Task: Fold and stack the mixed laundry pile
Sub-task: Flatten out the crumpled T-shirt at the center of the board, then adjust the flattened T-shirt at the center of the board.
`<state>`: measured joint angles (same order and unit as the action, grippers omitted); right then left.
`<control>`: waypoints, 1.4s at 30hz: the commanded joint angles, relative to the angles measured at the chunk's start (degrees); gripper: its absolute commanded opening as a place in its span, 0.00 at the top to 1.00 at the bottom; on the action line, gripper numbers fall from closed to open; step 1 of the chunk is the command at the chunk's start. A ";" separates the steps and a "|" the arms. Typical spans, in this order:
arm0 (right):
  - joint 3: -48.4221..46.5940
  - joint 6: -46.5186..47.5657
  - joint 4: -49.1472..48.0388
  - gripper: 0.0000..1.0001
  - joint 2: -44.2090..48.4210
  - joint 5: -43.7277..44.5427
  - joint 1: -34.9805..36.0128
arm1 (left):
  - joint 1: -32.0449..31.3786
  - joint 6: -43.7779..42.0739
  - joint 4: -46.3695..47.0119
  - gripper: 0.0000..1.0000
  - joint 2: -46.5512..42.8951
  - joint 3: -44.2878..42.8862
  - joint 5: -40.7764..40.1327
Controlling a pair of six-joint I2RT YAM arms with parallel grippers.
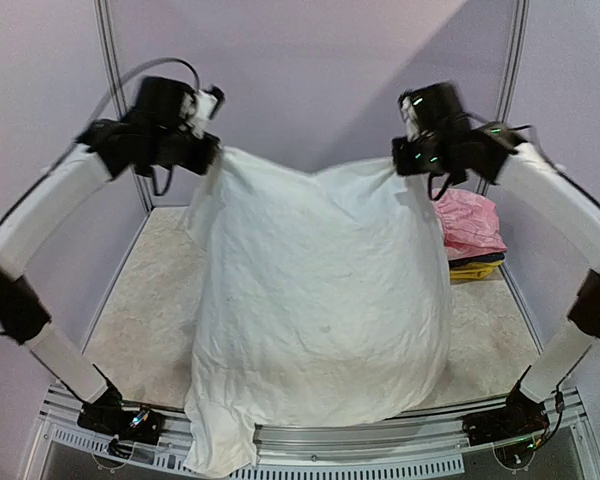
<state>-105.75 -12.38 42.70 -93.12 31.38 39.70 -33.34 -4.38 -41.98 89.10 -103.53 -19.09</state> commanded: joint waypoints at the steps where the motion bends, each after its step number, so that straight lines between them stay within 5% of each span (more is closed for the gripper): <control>1: -0.43 -9.90 8.38 1.00 -16.53 -1.40 -6.44 | 6.32 3.96 -5.65 0.97 19.55 -1.76 -1.68; 3: -6.25 -10.90 10.79 0.96 -22.69 -0.56 -8.76 | 7.37 5.58 -8.28 0.80 27.42 -6.85 -1.61; 8: -10.09 -10.76 9.52 0.56 -29.28 -1.85 -10.17 | 7.20 6.33 -3.72 0.22 27.58 -2.76 0.81; 12: -8.05 -9.84 6.46 0.48 -28.04 -6.81 -10.07 | 7.58 8.20 -0.09 0.05 22.26 4.76 -0.46; 19: -0.59 -7.48 0.19 0.42 -23.44 -14.59 -5.77 | 11.38 17.03 6.17 0.17 12.20 22.66 -0.50; 25: 6.89 -5.12 -6.80 0.40 -19.13 -23.57 -1.68 | 15.13 19.29 15.69 0.30 8.00 35.37 7.46; 34: 14.38 -6.05 -10.86 0.40 -17.71 -27.15 0.98 | 19.69 25.19 28.72 0.43 14.43 39.66 22.05; 42: 21.43 -7.80 -13.24 0.41 -17.15 -28.76 2.42 | 20.07 27.81 32.58 0.50 19.16 38.75 25.19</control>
<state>-86.78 -19.09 31.53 -112.38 4.14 41.25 -13.82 21.26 -13.61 106.32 -64.69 2.66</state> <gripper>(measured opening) 0.594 0.508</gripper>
